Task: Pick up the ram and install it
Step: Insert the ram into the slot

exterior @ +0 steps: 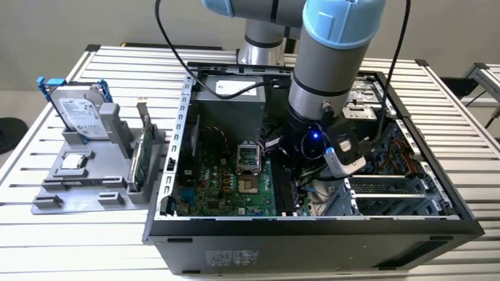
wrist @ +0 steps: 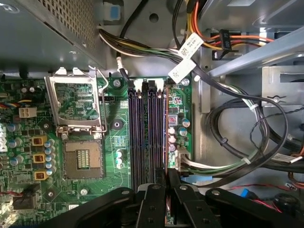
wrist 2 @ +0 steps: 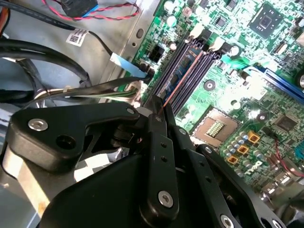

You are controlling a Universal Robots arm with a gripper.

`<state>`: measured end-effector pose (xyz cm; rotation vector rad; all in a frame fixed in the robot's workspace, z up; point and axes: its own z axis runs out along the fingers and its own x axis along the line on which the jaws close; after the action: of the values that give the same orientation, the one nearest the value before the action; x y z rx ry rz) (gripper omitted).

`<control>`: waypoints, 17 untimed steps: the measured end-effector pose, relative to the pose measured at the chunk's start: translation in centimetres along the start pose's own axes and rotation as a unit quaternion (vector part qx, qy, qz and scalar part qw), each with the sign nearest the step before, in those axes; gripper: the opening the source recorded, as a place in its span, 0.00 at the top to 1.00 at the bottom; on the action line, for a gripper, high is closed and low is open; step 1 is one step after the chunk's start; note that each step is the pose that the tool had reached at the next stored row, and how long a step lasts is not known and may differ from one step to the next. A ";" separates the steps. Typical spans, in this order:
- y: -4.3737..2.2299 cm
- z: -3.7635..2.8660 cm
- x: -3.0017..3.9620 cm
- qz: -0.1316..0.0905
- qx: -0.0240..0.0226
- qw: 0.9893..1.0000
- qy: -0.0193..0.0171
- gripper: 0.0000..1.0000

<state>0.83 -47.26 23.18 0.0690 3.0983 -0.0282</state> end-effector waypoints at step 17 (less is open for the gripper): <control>-0.01 0.93 0.19 -0.010 0.000 1.000 0.000 1.00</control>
<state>0.68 -47.28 22.23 0.0392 3.0987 -0.0277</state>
